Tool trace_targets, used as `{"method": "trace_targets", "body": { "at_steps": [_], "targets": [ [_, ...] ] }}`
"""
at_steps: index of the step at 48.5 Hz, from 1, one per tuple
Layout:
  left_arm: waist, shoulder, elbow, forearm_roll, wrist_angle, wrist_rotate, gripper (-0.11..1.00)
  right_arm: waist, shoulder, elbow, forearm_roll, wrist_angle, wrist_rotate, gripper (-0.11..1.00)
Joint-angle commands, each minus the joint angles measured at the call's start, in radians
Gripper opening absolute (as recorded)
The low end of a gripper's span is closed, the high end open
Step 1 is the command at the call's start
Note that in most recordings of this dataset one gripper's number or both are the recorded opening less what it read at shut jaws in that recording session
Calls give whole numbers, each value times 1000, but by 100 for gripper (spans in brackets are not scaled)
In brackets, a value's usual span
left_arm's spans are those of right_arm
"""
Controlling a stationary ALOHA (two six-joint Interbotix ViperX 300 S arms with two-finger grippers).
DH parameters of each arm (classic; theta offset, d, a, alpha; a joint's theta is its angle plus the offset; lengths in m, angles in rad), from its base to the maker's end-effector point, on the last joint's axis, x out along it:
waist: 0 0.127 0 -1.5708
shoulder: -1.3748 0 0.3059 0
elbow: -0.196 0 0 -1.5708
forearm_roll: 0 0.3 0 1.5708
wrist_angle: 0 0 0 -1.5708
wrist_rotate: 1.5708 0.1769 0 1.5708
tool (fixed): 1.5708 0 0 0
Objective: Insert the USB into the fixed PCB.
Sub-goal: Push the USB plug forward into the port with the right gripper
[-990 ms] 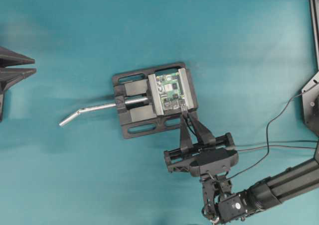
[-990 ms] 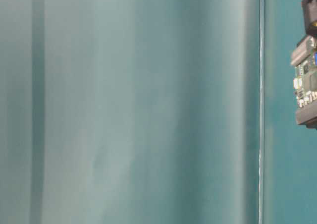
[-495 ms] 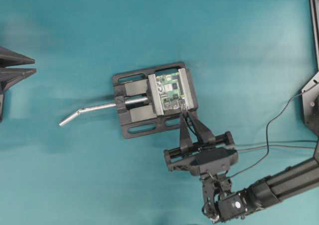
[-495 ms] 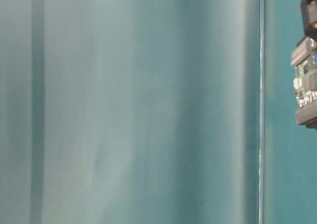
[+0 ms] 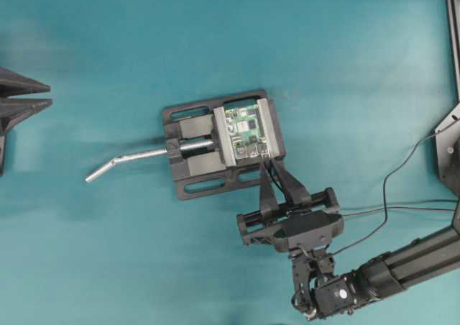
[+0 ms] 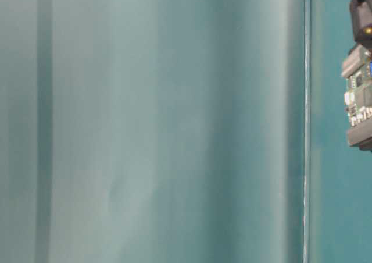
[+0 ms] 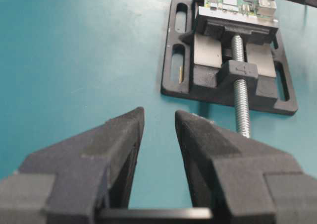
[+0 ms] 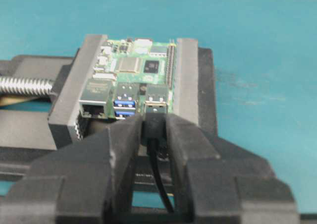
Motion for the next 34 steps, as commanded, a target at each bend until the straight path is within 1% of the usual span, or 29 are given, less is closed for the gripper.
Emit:
{"method": "trace_targets", "body": {
  "at_steps": [1,34],
  "targets": [
    [-2,9,-28,2,-5,-2,35,-64,-48,-3,-14,-3,-3,21],
    [0,8,-28,3,-5,-2,35,-71,-38,-15,-12,-5,-2,21]
  ]
}}
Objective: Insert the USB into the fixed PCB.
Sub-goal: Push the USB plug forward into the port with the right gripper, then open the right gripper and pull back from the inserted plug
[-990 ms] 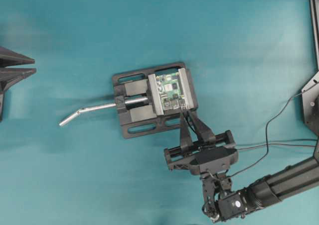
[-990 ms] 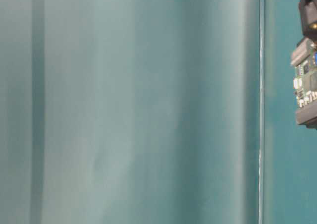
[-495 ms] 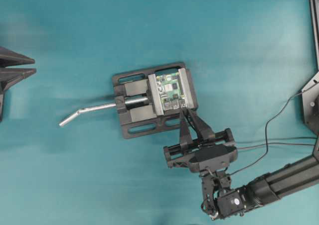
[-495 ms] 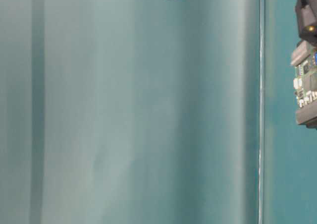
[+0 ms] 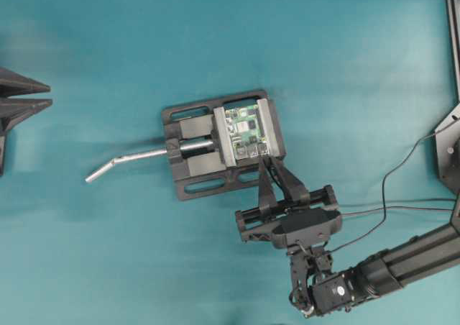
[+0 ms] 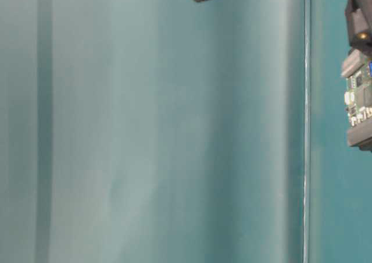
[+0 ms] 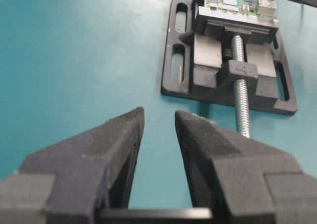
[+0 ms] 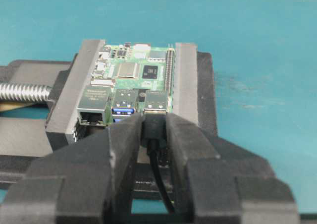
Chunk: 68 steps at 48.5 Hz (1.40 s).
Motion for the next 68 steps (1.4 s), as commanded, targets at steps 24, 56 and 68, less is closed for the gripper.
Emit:
{"method": "trace_targets", "body": {
  "at_steps": [24,56,68],
  "targets": [
    [0,8,-28,3,-5,-2,35,-38,-38,-20,-11,-9,0,21],
    [0,8,-28,5,-5,-2,35,25,-38,-29,-3,-8,-5,49],
    [0,8,-28,3,-5,-2,35,61,-40,-49,18,-5,-8,50]
  ]
}}
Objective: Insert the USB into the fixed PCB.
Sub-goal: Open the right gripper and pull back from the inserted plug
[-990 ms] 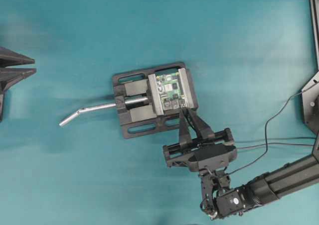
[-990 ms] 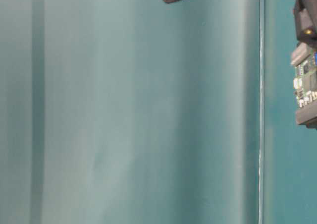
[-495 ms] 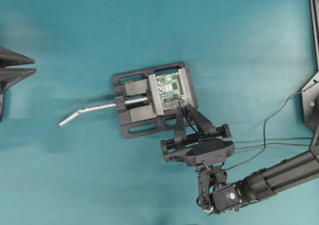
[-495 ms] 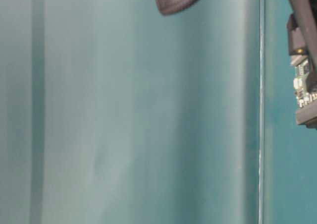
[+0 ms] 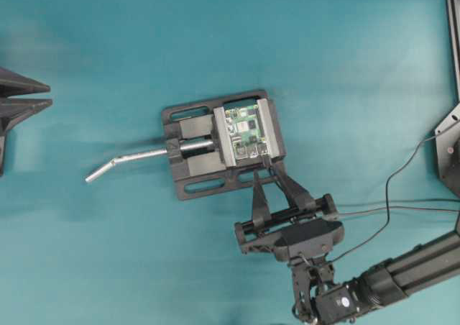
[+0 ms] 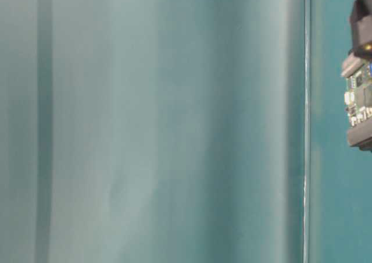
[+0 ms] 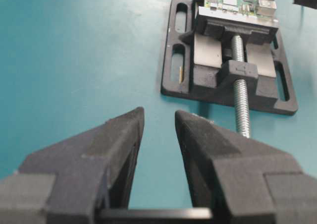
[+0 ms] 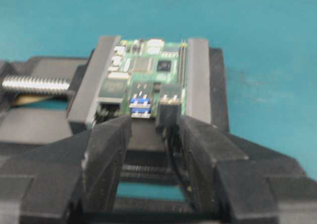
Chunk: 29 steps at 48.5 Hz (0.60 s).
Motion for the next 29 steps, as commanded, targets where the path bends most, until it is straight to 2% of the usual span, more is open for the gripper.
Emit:
{"method": "trace_targets", "body": {
  "at_steps": [1,29],
  "targets": [
    [0,8,-29,2,-5,-2,35,14,-40,-18,3,-3,-3,50],
    [-2,8,-29,2,-5,-2,35,49,-46,-15,35,3,-11,50]
  ]
}}
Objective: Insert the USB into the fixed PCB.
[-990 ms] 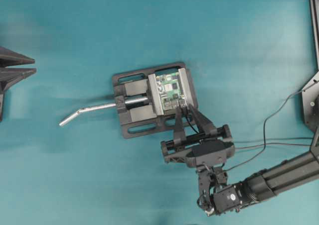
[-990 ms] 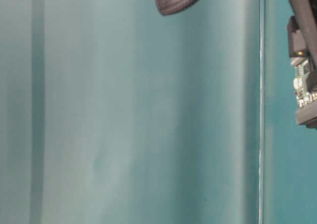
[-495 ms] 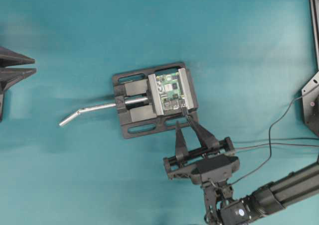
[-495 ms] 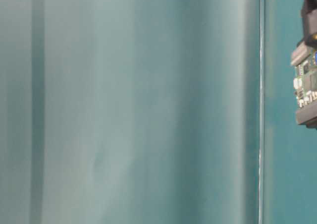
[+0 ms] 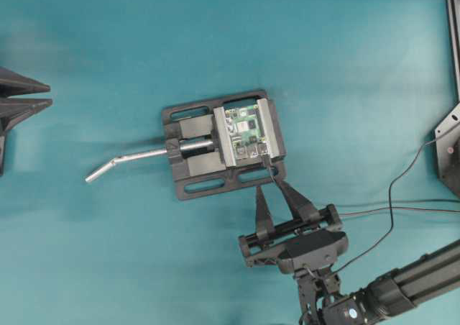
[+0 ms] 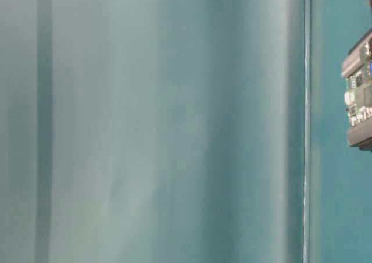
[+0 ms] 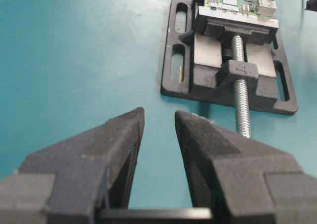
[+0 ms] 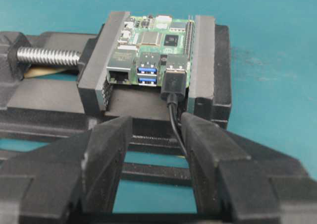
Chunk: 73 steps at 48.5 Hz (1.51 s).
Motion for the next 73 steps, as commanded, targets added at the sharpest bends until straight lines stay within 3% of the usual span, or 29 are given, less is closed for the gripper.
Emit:
{"method": "trace_targets", "body": {
  "at_steps": [1,11,29,38,46,55,58,64,67,73],
  "targets": [
    [-2,8,-28,5,-5,-2,35,14,-46,-12,9,-14,-2,50],
    [0,8,-28,3,-5,-2,35,38,-72,3,20,-15,-12,50],
    [0,8,-28,3,-5,-2,35,55,-276,169,5,106,-202,50],
    [0,8,-28,5,-5,-2,35,55,-387,264,-20,156,-215,50],
    [0,8,-28,3,-5,-2,35,41,-518,380,-71,199,-216,50],
    [0,8,-28,3,-5,-2,35,-12,-669,508,-124,328,-218,51],
    [0,8,-29,3,-5,-2,35,-40,-712,548,-164,382,-219,51],
    [0,8,-28,3,-5,-2,35,-110,-784,626,-291,522,-225,52],
    [0,8,-28,3,-5,-2,35,-149,-807,650,-321,580,-229,57],
    [-2,8,-28,3,-5,-2,35,-212,-839,689,-333,670,-241,74]
  ]
}}
